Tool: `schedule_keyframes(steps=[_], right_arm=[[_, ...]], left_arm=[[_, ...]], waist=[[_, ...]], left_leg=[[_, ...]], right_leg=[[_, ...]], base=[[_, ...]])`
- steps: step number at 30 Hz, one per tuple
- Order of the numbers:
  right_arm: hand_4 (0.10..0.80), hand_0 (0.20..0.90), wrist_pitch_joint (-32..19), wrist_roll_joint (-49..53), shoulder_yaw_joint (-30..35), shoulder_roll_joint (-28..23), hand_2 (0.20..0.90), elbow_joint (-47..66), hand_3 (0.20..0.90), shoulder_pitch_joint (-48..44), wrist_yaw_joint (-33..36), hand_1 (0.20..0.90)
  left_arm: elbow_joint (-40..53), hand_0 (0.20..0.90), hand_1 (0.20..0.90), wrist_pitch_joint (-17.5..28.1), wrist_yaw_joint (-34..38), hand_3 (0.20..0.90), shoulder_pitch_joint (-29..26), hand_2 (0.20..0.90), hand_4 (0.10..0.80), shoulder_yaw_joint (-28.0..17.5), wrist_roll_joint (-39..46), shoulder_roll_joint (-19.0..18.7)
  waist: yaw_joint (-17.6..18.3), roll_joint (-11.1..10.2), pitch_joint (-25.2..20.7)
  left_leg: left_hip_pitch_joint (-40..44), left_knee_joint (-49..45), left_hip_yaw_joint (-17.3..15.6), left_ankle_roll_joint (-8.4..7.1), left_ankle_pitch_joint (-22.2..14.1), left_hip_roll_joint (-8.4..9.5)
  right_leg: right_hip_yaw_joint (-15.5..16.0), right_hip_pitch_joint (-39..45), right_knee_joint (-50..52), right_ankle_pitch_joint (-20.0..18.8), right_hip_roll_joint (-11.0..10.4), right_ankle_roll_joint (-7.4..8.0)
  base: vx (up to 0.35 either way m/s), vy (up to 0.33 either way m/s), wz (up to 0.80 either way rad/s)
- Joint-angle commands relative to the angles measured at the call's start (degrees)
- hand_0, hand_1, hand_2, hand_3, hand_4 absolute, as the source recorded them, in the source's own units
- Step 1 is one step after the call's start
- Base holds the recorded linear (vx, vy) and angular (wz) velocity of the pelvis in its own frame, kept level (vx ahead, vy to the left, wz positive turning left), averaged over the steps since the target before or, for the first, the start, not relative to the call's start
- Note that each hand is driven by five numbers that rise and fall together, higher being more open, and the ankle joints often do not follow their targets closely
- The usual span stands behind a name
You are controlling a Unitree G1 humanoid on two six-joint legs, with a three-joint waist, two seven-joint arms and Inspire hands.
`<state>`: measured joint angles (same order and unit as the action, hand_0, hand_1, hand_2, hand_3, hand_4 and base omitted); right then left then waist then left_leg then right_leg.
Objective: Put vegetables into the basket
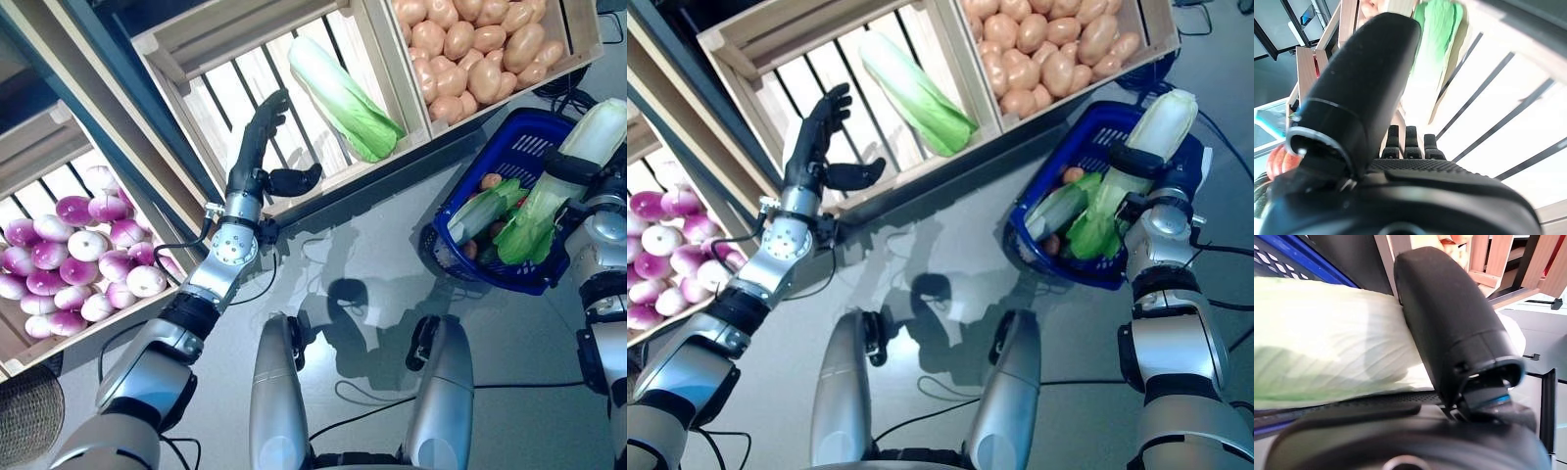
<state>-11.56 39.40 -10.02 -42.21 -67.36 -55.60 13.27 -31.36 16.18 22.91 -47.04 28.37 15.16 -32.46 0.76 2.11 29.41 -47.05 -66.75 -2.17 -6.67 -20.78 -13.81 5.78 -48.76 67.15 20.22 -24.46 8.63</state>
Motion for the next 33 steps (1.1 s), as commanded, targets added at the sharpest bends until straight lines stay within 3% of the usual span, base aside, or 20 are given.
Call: schedule_keyframes(steps=[1, 3, 4, 5, 11, 16, 21, 23, 28, 33], right_arm=[[0.4, 0.3, -7.3, 4.4, -0.8, -3.1, 0.3, -0.8, 0.3, -6.9, 0.4, 0.3], [0.4, 0.3, -6.4, 6.0, -0.9, -2.6, 0.3, -1.6, 0.3, -7.5, -0.4, 0.3], [0.687, 0.731, -5.2, 6.0, -1.0, -2.3, 0.731, -1.7, 0.731, -7.8, 0.1, 0.731], [0.8, 0.9, -4.2, 5.5, -1.1, -2.1, 0.9, -2.0, 0.9, -7.9, 0.7, 0.9], [0.8, 0.9, 4.6, 7.7, -2.7, -1.5, 0.9, -5.0, 0.9, -9.8, 0.3, 0.9], [0.8, 0.9, 8.1, 9.8, -4.1, -1.1, 0.9, -6.7, 0.9, -9.9, -2.4, 0.9], [0.8, 0.9, 8.3, 11.0, -5.6, -1.5, 0.9, -7.4, 0.9, -10.1, -5.7, 0.9], [0.8, 0.9, 8.2, 11.7, -7.0, -1.6, 0.9, -7.4, 0.9, -10.5, -7.0, 0.9], [0.8, 0.9, 8.2, 13.1, -8.9, -2.0, 0.9, -7.9, 0.9, -11.4, -9.4, 0.9], [0.8, 0.9, 6.9, 20.2, -9.3, -1.4, 0.9, -7.3, 0.9, -12.1, -13.8, 0.9]], left_arm=[[4.8, 0.9, 0.9, 7.6, 5.9, 0.9, -9.6, 0.9, 0.8, -0.2, -4.4, -4.5], [3.0, 0.9, 0.9, 7.3, 6.4, 0.9, -11.5, 0.9, 0.8, 0.4, -5.2, -5.5], [2.1, 0.9, 0.9, 7.3, 6.8, 0.9, -12.4, 0.9, 0.8, 0.8, -5.6, -5.9], [1.5, 0.9, 0.9, 7.1, 7.0, 0.9, -13.1, 0.9, 0.8, 1.0, -6.0, -6.2], [-3.4, 0.9, 0.9, 6.4, 11.9, 0.9, -17.7, 0.9, 0.8, 3.4, -11.6, -8.3], [-6.4, 0.9, 0.9, 4.6, 17.1, 0.9, -21.5, 0.9, 0.8, 7.2, -21.2, -11.3], [-11.4, 0.9, 0.9, -1.5, 20.3, 0.9, -28.4, 0.9, 0.8, 16.0, -32.4, -15.2], [-16.1, 0.9, 0.9, -6.0, 19.3, 0.9, -33.4, 0.9, 0.8, 22.3, -37.6, -16.3], [-23.8, 0.9, 0.9, -12.3, 14.4, 0.9, -39.4, 0.9, 0.8, 31.4, -40.4, -15.7], [-29.4, 0.9, 0.9, -15.5, 10.3, 0.9, -41.8, 0.9, 0.8, 35.9, -41.4, -14.2]], waist=[[0.0, 1.1, -3.8], [0.2, 1.1, -3.9], [0.3, 1.1, -3.9], [0.4, 1.1, -3.9], [0.7, 0.7, -4.5], [0.8, 0.4, -4.8], [1.9, 0.2, -5.3], [2.9, 0.0, -5.7], [4.5, -0.1, -6.0], [5.8, -0.4, -6.4]], left_leg=[[0.0, -2.0, -2.1, -0.67, -5.9, -0.75], [-1.7, -3.8, -1.6, -0.69, -6.3, -0.91], [-2.3, -4.4, -1.3, -0.74, -6.5, -0.97], [-2.7, -4.8, -1.1, -0.79, -6.6, -1.06], [-4.4, -6.0, -0.5, -0.68, -6.7, -1.62], [-4.3, -5.8, -0.2, -0.84, -6.4, -2.3], [-5.0, -6.6, -0.4, -0.78, -6.4, -3.59], [-5.2, -6.8, -0.7, -0.69, -6.4, -4.35], [-5.8, -7.5, -1.2, -0.74, -6.5, -5.71], [-6.1, -7.8, -1.6, -0.95, -6.7, -6.69]], right_leg=[[0.4, 1.5, 1.5, 2.8, -0.1, -2.39], [0.1, -0.3, 3.2, 3.2, -0.1, -2.36], [-0.1, -1.0, 4.0, 3.4, -0.1, -2.29], [-0.3, -1.4, 4.4, 3.5, -0.1, -2.25], [-0.6, -3.4, 5.7, 3.8, 0.2, -2.12], [-1.1, -3.3, 5.0, 3.4, 0.6, -1.89], [-1.7, -4.1, 5.4, 3.0, 0.8, -1.28], [-2.2, -4.3, 5.1, 2.5, 0.9, -0.92], [-3.2, -4.8, 4.7, 1.8, 0.9, -0.28], [-4.2, -5.0, 3.8, 0.9, 0.8, 0.19]], base=[[0.0, 0.0, 0.0], [-0.024, -0.031, 0.04], [-0.014, -0.029, 0.05], [-0.002, -0.02, 0.06], [0.006, -0.011, -0.02], [0.02, 0.001, -0.03], [0.026, 0.049, -0.08], [0.019, 0.073, -0.13], [0.013, 0.072, -0.11], [0.015, 0.06, -0.07]])
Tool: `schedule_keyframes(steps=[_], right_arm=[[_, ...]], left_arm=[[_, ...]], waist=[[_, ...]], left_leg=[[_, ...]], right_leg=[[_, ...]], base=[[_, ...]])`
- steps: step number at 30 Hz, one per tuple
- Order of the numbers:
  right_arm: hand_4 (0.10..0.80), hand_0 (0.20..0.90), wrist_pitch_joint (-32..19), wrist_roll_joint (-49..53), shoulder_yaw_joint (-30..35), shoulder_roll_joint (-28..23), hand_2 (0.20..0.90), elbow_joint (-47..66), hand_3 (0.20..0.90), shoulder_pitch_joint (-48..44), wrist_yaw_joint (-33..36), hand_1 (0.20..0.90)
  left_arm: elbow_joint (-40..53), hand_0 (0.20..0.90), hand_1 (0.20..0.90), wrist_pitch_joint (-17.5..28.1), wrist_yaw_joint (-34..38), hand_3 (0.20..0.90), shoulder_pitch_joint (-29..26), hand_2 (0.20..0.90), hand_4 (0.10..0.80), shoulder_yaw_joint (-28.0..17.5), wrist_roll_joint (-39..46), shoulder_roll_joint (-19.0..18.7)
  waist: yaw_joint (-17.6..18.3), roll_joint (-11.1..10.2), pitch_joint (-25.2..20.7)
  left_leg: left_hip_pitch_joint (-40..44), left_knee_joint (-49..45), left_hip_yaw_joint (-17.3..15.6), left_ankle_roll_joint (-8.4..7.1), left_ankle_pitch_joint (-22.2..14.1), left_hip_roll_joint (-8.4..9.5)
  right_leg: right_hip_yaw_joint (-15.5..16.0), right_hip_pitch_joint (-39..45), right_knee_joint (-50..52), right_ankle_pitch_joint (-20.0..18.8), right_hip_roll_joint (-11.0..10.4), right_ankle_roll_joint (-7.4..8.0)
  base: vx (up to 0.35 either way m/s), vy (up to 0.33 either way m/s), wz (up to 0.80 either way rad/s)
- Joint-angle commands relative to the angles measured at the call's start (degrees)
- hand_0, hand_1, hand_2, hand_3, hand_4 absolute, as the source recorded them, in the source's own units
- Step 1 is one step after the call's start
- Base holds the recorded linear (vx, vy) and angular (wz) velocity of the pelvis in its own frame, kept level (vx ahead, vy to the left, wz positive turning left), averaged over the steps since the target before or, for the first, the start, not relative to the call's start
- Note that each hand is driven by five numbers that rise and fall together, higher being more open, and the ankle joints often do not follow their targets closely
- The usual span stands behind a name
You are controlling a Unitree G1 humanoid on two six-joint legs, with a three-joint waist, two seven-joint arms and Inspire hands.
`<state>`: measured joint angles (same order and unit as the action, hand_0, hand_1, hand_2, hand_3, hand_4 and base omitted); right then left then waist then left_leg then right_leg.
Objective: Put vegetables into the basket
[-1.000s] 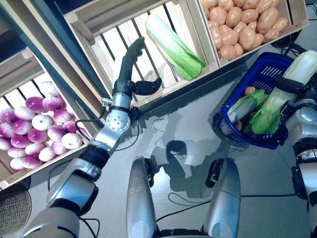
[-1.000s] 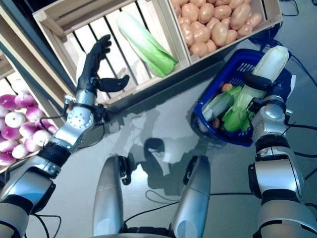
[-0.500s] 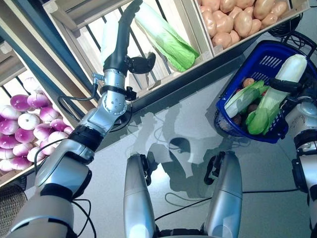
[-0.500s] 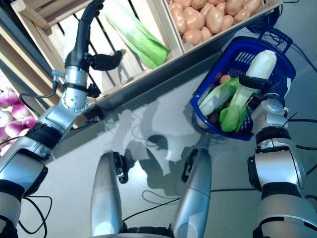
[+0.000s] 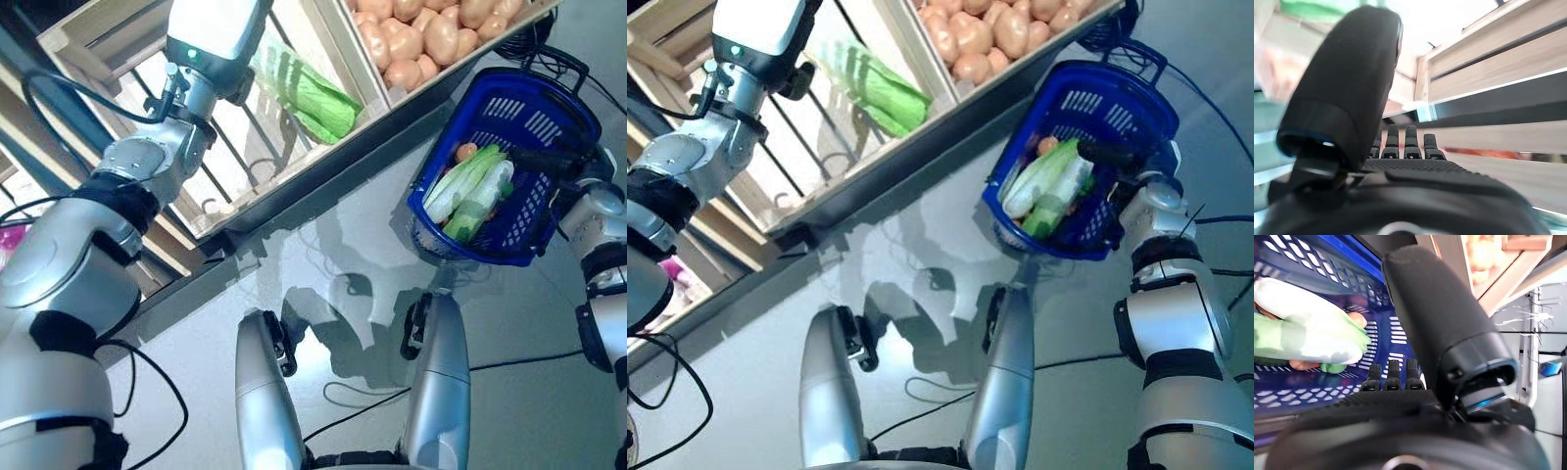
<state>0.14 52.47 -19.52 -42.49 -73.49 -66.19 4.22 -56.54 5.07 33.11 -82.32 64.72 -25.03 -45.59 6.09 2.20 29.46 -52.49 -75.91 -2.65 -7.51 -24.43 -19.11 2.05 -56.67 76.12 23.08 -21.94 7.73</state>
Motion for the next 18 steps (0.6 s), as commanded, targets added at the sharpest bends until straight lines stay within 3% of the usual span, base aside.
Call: schedule_keyframes(steps=[1, 9, 15, 18], right_arm=[[0.8, 0.9, -5.0, 7.8, 0.5, -1.1, 0.9, -1.1, 0.9, -1.4, -5.4, 0.9], [0.8, 0.9, -6.8, 11.9, 2.0, 1.3, 0.9, 9.7, 0.9, 2.0, -10.9, 0.9], [0.8, 0.9, -7.6, 11.0, 2.1, 2.4, 0.9, 16.7, 0.9, 4.1, -10.0, 0.9], [0.8, 0.9, -7.7, 11.1, 2.2, 2.6, 0.9, 18.9, 0.9, 5.0, -10.1, 0.9]], left_arm=[[-4.6, 0.9, 0.9, -4.4, -0.1, 0.9, -6.6, 0.9, 0.8, -0.2, -1.4, -0.9], [-8.7, 0.9, 0.9, -10.0, -13.1, 0.9, -8.2, 0.9, 0.8, 3.1, -3.2, -0.1], [-10.2, 0.9, 0.9, -11.3, -17.3, 0.9, -8.4, 0.9, 0.8, 2.5, -2.5, 0.4], [-10.6, 0.9, 0.9, -10.7, -16.1, 0.9, -8.3, 0.9, 0.8, 2.1, -3.4, 0.3]], waist=[[0.5, -0.5, -6.4], [2.9, -1.3, -5.8], [4.1, -1.5, -4.6], [4.5, -1.6, -4.1]], left_leg=[[-0.7, 1.3, -1.2, -0.11, -3.0, -1.46], [-3.1, -1.0, -1.5, -0.7, -3.9, -3.53], [-5.2, -2.0, -1.4, -1.1, -4.1, -4.37], [-6.0, -2.3, -1.3, -1.32, -4.1, -4.56]], right_leg=[[-0.5, 2.9, -5.2, -2.1, -1.7, 1.15], [-1.9, 0.5, -4.9, -3.5, -2.8, 2.23], [-3.0, -1.8, -4.9, -4.9, -3.5, 2.81], [-3.5, -2.5, -5.1, -5.5, -3.7, 2.96]], base=[[0.015, 0.029, -0.04], [0.005, 0.047, -0.14], [-0.023, 0.032, -0.12], [0.0, 0.0, 0.0]])
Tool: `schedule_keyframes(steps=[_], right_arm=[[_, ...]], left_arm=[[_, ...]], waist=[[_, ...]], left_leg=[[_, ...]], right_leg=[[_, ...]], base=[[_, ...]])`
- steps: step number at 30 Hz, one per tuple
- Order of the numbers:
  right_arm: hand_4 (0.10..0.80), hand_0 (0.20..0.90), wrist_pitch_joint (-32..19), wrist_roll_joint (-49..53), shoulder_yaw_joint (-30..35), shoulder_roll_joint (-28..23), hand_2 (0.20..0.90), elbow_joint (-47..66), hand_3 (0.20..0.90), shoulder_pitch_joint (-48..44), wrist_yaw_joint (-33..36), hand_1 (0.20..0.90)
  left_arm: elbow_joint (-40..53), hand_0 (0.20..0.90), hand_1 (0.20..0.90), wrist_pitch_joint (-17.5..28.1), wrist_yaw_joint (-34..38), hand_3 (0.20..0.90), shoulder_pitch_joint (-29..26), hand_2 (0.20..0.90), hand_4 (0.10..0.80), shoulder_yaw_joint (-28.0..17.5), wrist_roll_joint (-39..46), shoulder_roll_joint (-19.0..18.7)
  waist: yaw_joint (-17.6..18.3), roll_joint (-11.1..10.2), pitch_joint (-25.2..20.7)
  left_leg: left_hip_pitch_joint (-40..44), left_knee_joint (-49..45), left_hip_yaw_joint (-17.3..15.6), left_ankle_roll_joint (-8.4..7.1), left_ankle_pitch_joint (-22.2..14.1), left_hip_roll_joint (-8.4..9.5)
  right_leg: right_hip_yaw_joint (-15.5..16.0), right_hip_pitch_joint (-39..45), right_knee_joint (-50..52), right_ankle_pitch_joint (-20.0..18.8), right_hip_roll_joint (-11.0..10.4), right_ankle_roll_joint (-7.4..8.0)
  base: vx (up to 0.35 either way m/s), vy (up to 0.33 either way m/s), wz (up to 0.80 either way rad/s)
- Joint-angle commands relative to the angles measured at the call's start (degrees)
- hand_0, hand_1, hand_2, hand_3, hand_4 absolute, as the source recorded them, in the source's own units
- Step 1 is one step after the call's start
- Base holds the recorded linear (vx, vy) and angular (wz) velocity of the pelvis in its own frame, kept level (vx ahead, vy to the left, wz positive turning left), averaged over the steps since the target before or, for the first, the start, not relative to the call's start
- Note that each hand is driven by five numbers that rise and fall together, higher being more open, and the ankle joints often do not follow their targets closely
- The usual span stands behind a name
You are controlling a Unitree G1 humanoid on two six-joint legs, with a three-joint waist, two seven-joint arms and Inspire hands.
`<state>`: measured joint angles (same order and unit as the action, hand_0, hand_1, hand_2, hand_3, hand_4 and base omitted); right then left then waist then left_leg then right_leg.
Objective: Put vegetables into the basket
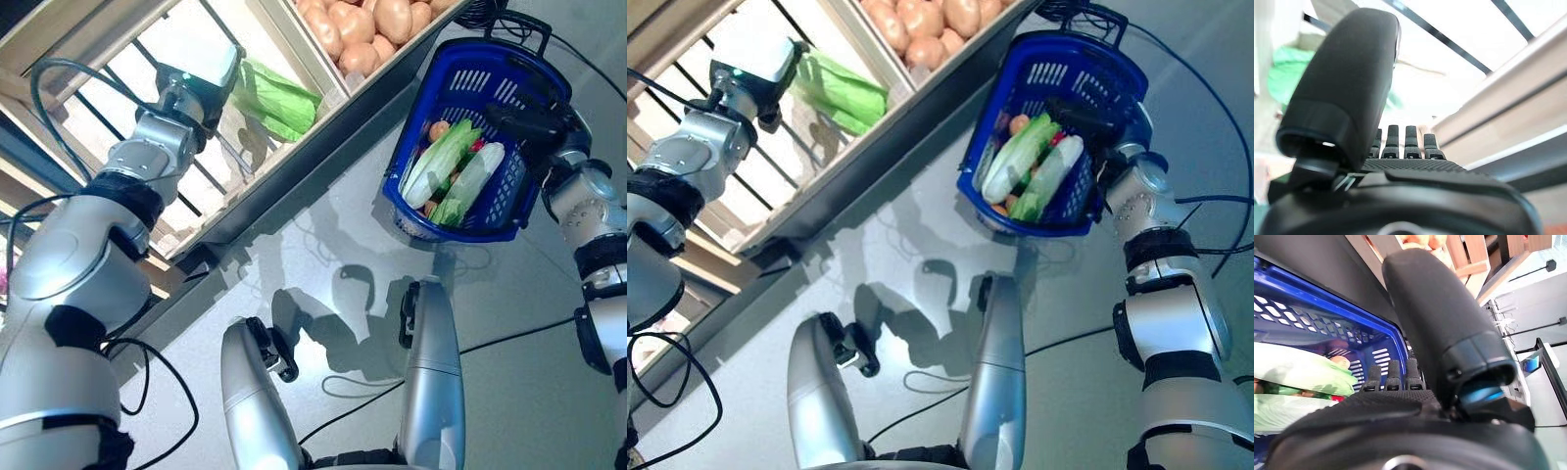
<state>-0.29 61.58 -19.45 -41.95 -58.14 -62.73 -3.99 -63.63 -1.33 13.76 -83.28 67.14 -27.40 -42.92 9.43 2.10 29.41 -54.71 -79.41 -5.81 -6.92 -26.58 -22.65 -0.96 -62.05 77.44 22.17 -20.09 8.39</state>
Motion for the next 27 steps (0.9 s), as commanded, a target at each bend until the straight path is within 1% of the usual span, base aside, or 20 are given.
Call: schedule_keyframes(steps=[1, 4, 5, 8, 13, 15, 20, 22, 26, 27], right_arm=[[0.8, 0.9, -7.3, 1.9, 2.1, 2.1, 0.9, 5.1, 0.9, 2.2, -1.9, 0.9], [0.8, 0.9, -8.0, 1.8, 2.2, 2.1, 0.9, 7.8, 0.9, 3.4, -2.2, 0.9], [0.8, 0.9, -8.2, 1.1, 2.4, 2.0, 0.9, 9.9, 0.9, 4.7, -2.2, 0.9], [0.8, 0.9, -8.0, 1.5, 3.2, 1.6, 0.9, 12.5, 0.9, 7.1, -2.8, 0.9], [0.8, 0.9, -7.6, 1.9, 4.8, 1.7, 0.9, 15.6, 0.9, 10.4, -3.2, 0.9], [0.8, 0.9, -7.6, 2.1, 5.0, 1.9, 0.9, 16.1, 0.9, 10.9, -3.5, 0.9], [0.8, 0.9, -7.3, 1.6, 5.1, 2.6, 0.9, 18.5, 0.9, 12.2, -3.3, 0.9], [0.8, 0.9, -7.4, 1.6, 5.3, 2.9, 0.9, 19.3, 0.9, 13.0, -3.2, 0.9], [0.8, 0.9, -6.9, 2.0, 5.9, 3.3, 0.9, 21.1, 0.9, 13.8, -2.5, 0.9], [0.8, 0.9, -6.7, 2.2, 6.5, 3.5, 0.9, 21.6, 0.9, 14.3, -2.6, 0.9]], left_arm=[[-3.5, 0.9, 0.9, -4.1, 4.6, 0.9, -7.8, 0.9, 0.8, -0.3, -1.1, -2.6], [-3.9, 0.9, 0.9, -3.8, 8.4, 0.9, -8.7, 0.9, 0.8, -0.6, -1.5, -2.8], [-3.9, 0.9, 0.9, -4.1, 11.0, 0.9, -9.1, 0.9, 0.8, -0.5, -2.3, -3.0], [-4.2, 0.9, 0.9, -4.4, 15.8, 0.9, -9.5, 0.9, 0.8, -0.9, -2.8, -3.3], [-3.7, 0.9, 0.9, -5.3, 14.7, 0.9, -9.1, 0.9, 0.8, -1.3, -4.0, -3.4], [-4.0, 0.9, 0.9, -4.9, 14.5, 0.9, -8.9, 0.9, 0.8, -1.3, -4.4, -3.2], [-3.1, 0.9, 0.9, -4.3, 13.4, 0.9, -7.9, 0.9, 0.8, -1.1, -5.0, -2.4], [-2.8, 0.9, 0.9, -4.0, 12.9, 0.9, -7.2, 0.9, 0.8, -1.7, -4.9, -2.5], [-2.5, 0.9, 0.9, -4.0, 10.4, 0.9, -6.2, 0.9, 0.8, -2.2, -4.6, -2.5], [-2.7, 0.9, 0.9, -4.3, 8.0, 0.9, -5.8, 0.9, 0.8, -2.7, -4.5, -2.5]], waist=[[1.4, -1.6, -3.8], [1.9, -1.9, -3.2], [2.3, -2.0, -3.0], [2.8, -2.4, -2.7], [3.2, -2.8, -2.6], [3.3, -3.0, -2.5], [3.5, -3.0, -2.4], [3.5, -3.1, -2.6], [3.4, -3.4, -2.6], [3.5, -3.5, -2.7]], left_leg=[[-4.6, 0.7, 2.0, -2.13, -2.0, -1.31], [-6.9, -0.8, 2.5, -2.31, -2.2, -2.13], [-8.3, -1.9, 2.9, -2.55, -2.5, -2.87], [-10.7, -4.3, 4.1, -3.13, -3.1, -3.95], [-14.2, -7.9, 6.1, -3.74, -4.2, -5.1], [-15.3, -9.1, 6.9, -3.9, -4.4, -5.4], [-17.8, -11.9, 8.2, -3.99, -5.0, -5.48], [-18.5, -12.8, 8.7, -3.95, -5.2, -5.43], [-19.6, -14.2, 9.3, -3.86, -5.5, -5.32], [-20.0, -14.8, 9.5, -3.74, -5.7, -5.29]], right_leg=[[-0.8, 2.0, -6.3, -5.0, -5.7, 2.44], [-1.5, -0.4, -5.1, -5.3, -6.0, 2.58], [-1.9, -1.8, -4.3, -5.4, -6.3, 2.75], [-2.9, -4.6, -2.4, -5.5, -6.7, 2.96], [-4.3, -8.3, 0.7, -5.1, -7.1, 2.94], [-4.8, -9.5, 2.1, -4.8, -7.0, 2.86], [-5.9, -12.1, 5.1, -3.9, -6.6, 2.44], [-6.2, -12.9, 6.1, -3.6, -6.4, 2.25], [-6.4, -14.1, 7.5, -3.2, -6.1, 1.94], [-6.5, -14.6, 8.2, -3.0, -6.0, 1.85]], base=[[0.0, 0.0, 0.0], [-0.055, 0.014, -0.04], [-0.039, 0.012, -0.08], [-0.027, 0.01, -0.14], [-0.009, 0.009, -0.1], [-0.001, 0.003, -0.1], [0.0, 0.0, -0.03], [0.0, 0.0, 0.0], [0.0, 0.0, 0.0], [0.0, 0.0, 0.0]])
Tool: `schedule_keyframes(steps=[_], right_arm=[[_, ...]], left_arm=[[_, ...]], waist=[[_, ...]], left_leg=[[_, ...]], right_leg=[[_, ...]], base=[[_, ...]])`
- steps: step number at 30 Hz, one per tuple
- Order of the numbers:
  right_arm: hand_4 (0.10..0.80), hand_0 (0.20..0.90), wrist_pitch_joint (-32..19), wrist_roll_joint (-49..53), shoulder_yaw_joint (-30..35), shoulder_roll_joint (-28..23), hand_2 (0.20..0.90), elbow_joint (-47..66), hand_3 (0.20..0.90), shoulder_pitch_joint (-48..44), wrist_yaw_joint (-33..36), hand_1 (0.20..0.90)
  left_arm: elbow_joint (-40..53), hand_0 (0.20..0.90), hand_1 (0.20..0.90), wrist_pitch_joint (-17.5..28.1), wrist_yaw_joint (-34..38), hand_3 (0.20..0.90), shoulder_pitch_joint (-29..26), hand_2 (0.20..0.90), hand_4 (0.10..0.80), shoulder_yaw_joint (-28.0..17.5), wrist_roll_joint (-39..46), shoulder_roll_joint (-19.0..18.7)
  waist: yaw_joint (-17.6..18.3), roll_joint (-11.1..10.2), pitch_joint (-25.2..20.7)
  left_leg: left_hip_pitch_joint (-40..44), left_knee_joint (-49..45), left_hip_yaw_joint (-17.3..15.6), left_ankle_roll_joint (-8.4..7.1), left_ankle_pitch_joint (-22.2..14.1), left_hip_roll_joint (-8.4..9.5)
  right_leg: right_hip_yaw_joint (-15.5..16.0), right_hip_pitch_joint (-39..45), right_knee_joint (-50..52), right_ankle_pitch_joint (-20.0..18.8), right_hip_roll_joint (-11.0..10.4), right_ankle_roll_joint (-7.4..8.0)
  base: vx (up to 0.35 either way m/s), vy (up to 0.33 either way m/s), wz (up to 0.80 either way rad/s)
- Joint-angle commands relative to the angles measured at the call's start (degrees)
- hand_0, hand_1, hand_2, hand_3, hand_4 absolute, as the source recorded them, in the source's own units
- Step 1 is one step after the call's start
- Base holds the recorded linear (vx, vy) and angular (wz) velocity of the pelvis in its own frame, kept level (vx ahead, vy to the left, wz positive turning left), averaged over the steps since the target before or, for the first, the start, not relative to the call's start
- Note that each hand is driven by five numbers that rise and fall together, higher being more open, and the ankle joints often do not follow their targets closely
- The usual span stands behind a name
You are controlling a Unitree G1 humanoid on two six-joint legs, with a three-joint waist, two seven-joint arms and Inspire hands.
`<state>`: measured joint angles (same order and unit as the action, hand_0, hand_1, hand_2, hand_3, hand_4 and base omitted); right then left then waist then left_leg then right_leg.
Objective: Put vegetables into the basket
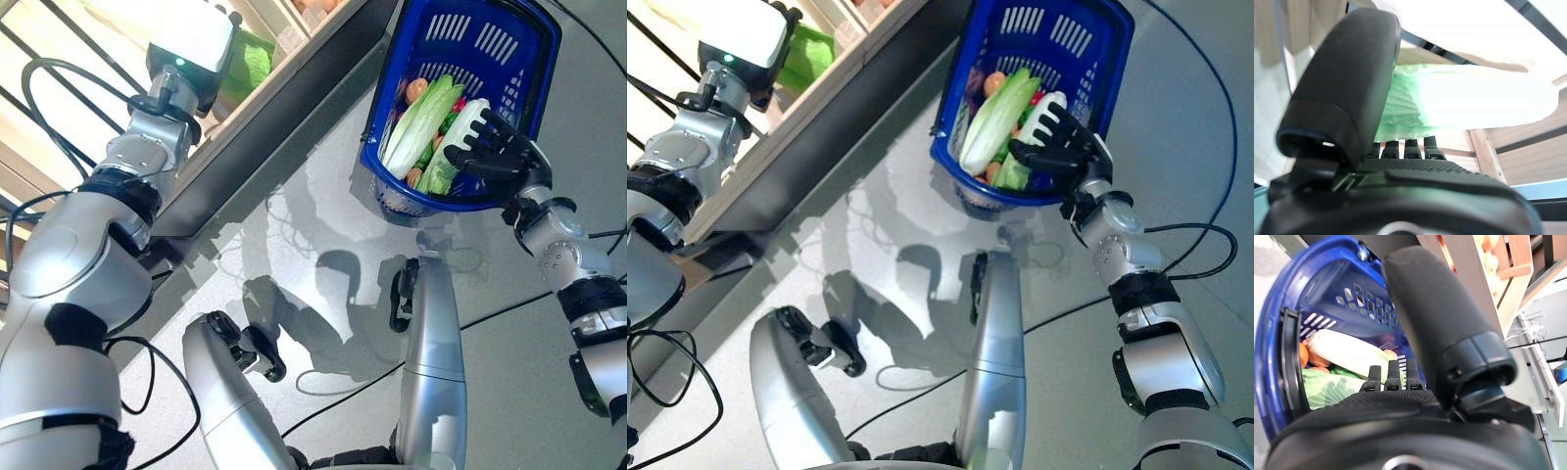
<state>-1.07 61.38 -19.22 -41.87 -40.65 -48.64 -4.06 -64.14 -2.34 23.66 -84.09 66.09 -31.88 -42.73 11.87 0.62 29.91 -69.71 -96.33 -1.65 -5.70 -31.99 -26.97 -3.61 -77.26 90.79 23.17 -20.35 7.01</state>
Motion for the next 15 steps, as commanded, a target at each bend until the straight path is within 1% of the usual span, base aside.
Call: schedule_keyframes(steps=[1, 2, 5, 10, 11, 12, 13, 15], right_arm=[[0.8, 0.9, -5.9, 2.3, 6.4, 3.4, 0.9, 4.2, 0.9, 0.2, -2.6, 0.9], [0.8, 0.9, -5.6, 2.0, 6.9, 3.2, 0.9, 4.4, 0.9, 0.2, -2.5, 0.9], [0.8, 0.9, -5.8, 2.0, 7.5, 2.9, 0.9, 5.1, 0.9, 0.7, -1.8, 0.9], [0.8, 0.9, -5.4, 2.3, 8.0, 2.6, 0.9, 5.0, 0.9, 0.4, -1.7, 0.9], [0.8, 0.9, -5.6, 2.4, 8.1, 2.6, 0.9, 4.8, 0.9, 0.5, -2.4, 0.9], [0.8, 0.9, -5.5, 2.3, 8.2, 2.6, 0.9, 4.9, 0.9, 0.5, -2.5, 0.9], [0.8, 0.9, -5.6, 2.0, 8.5, 2.7, 0.9, 5.0, 0.9, 0.6, -2.9, 0.9], [0.8, 0.9, -5.9, 2.1, 8.9, 2.6, 0.9, 5.5, 0.9, 0.7, -3.0, 0.9]], left_arm=[[-2.2, 0.9, 0.9, -3.3, -2.2, 0.9, -4.9, 0.9, 0.8, -1.7, 0.0, -2.7], [-2.4, 0.9, 0.9, -3.6, -4.7, 0.9, -4.7, 0.9, 0.8, -1.5, 1.0, -2.7], [-3.5, 0.9, 0.9, -3.8, -8.6, 0.9, -3.6, 0.9, 0.8, -2.2, 1.7, -2.5], [-5.3, 0.9, 0.9, -4.4, -11.7, 0.9, -2.9, 0.9, 0.8, -3.2, 4.2, -2.5], [-5.6, 0.585, 0.585, -5.3, -12.5, 0.585, -2.8, 0.585, 0.59, -3.7, 6.6, -2.6], [-5.8, 0.3, 0.3, -5.2, -12.8, 0.3, -2.7, 0.3, 0.4, -4.1, 6.7, -2.6], [-6.4, 0.3, 0.3, -4.9, -13.0, 0.3, -2.3, 0.3, 0.4, -5.2, 6.5, -2.7], [-6.6, 0.3, 0.3, -4.8, -12.3, 0.3, -1.8, 0.3, 0.4, -5.7, 6.4, -3.0]], waist=[[1.0, -2.0, -3.2], [1.0, -2.1, -3.1], [1.1, -2.3, -3.3], [1.1, -2.3, -3.7], [1.0, -2.4, -3.9], [1.0, -2.4, -3.9], [1.0, -2.3, -4.2], [0.9, -2.4, -4.4]], left_leg=[[-5.1, 2.1, 5.4, -4.96, -0.3, -0.96], [-5.6, 1.6, 5.5, -4.85, -0.3, -0.96], [-6.4, 0.9, 5.8, -4.4, -0.3, -0.74], [-6.8, 0.4, 5.9, -3.8, -0.2, -0.33], [-6.7, 0.6, 5.9, -3.62, -0.1, -0.3], [-6.5, 0.7, 5.8, -3.51, -0.1, -0.33], [-6.1, 1.0, 5.4, -3.29, 0.0, -0.46], [-5.6, 1.3, 5.1, -3.17, 0.1, -0.56]], right_leg=[[-3.8, 0.5, -5.1, -3.9, -5.7, 3.22], [-4.0, 0.0, -4.4, -3.8, -5.5, 3.11], [-4.1, -0.9, -3.4, -3.5, -5.2, 2.73], [-3.9, -1.5, -2.9, -3.3, -4.8, 2.29], [-3.7, -1.3, -3.0, -3.3, -4.8, 2.2], [-3.6, -1.2, -3.2, -3.4, -4.8, 2.14], [-3.2, -0.8, -3.5, -3.4, -4.9, 2.01], [-3.0, -0.4, -3.7, -3.4, -5.0, 1.88]], base=[[0.0, 0.0, 0.0], [0.0, 0.0, 0.0], [0.0, 0.0, 0.0], [0.0, 0.0, 0.0], [0.0, 0.0, 0.0], [0.0, 0.0, 0.0], [0.0, 0.0, 0.0], [0.0, 0.0, 0.0]])
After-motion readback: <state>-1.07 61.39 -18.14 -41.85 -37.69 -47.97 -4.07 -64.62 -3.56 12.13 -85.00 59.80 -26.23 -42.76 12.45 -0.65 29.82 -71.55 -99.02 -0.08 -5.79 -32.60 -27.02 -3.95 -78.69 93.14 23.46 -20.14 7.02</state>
